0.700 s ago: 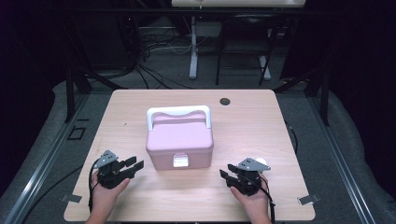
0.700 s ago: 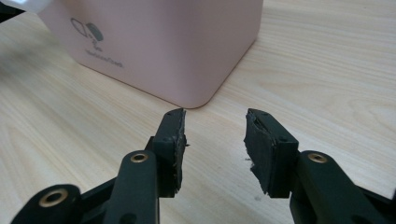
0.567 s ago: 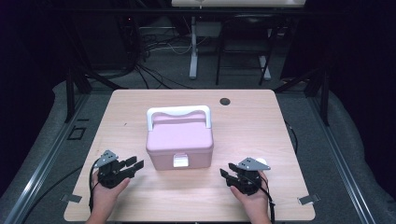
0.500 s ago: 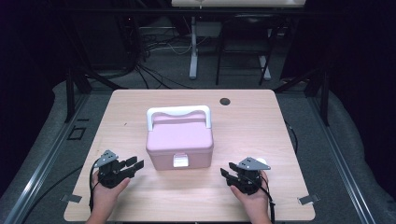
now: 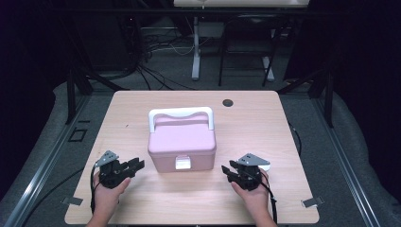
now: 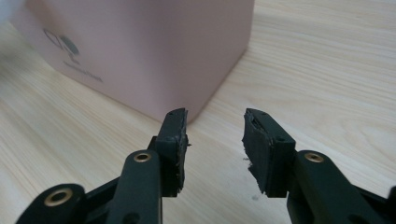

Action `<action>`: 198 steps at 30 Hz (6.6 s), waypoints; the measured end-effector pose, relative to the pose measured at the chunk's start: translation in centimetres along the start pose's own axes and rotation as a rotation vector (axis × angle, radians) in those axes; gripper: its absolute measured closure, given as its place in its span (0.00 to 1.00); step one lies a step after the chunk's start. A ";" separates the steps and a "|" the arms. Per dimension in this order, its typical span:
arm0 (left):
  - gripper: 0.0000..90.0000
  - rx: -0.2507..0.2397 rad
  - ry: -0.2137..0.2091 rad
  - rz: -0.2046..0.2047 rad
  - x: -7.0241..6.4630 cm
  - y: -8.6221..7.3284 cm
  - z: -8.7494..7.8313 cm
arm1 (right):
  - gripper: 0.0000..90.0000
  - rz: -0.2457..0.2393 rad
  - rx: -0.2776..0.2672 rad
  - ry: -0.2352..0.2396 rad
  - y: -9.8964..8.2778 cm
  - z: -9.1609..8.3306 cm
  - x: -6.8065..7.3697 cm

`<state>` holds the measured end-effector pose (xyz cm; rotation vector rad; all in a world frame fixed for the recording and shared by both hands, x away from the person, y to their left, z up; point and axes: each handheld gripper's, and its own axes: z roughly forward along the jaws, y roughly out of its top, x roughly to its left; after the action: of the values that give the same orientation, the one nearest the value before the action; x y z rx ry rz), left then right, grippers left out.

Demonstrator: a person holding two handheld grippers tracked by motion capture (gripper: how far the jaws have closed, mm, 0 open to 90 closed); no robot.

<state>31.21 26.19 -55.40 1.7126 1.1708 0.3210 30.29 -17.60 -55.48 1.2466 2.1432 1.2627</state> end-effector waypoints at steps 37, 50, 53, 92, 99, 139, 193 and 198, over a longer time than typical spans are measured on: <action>1.00 -0.007 -0.073 0.075 -1.2 2.0 2.8 | 1.00 -0.049 -0.039 0.081 3.4 2.9 -0.4; 1.00 -0.006 -0.075 0.075 -1.2 2.1 2.8 | 1.00 -0.047 -0.020 0.081 3.6 2.9 -0.2; 1.00 0.013 -0.080 0.091 -1.3 2.2 2.7 | 1.00 -0.051 -0.025 0.075 3.6 2.9 -0.2; 1.00 0.054 -0.117 0.120 -4.0 0.3 0.4 | 1.00 -0.103 0.030 0.068 1.7 -0.9 1.6; 1.00 0.065 -0.135 0.119 -4.5 -0.1 0.0 | 1.00 -0.086 0.030 0.087 1.0 -1.9 1.7; 1.00 0.111 -0.193 0.139 -7.3 -2.0 -2.3 | 1.00 -0.089 0.064 0.104 -1.8 -6.4 3.5; 0.73 0.073 -0.177 0.079 -5.6 2.1 -3.9 | 0.72 -0.004 -0.045 0.076 1.5 -7.8 0.9; 0.73 0.067 -0.186 0.065 -5.7 3.7 -4.1 | 0.70 -0.018 -0.053 0.080 3.1 -8.4 0.9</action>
<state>27.72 23.80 -48.70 1.7998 1.0016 0.1593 25.79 -20.61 -48.24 1.1710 2.1557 1.3742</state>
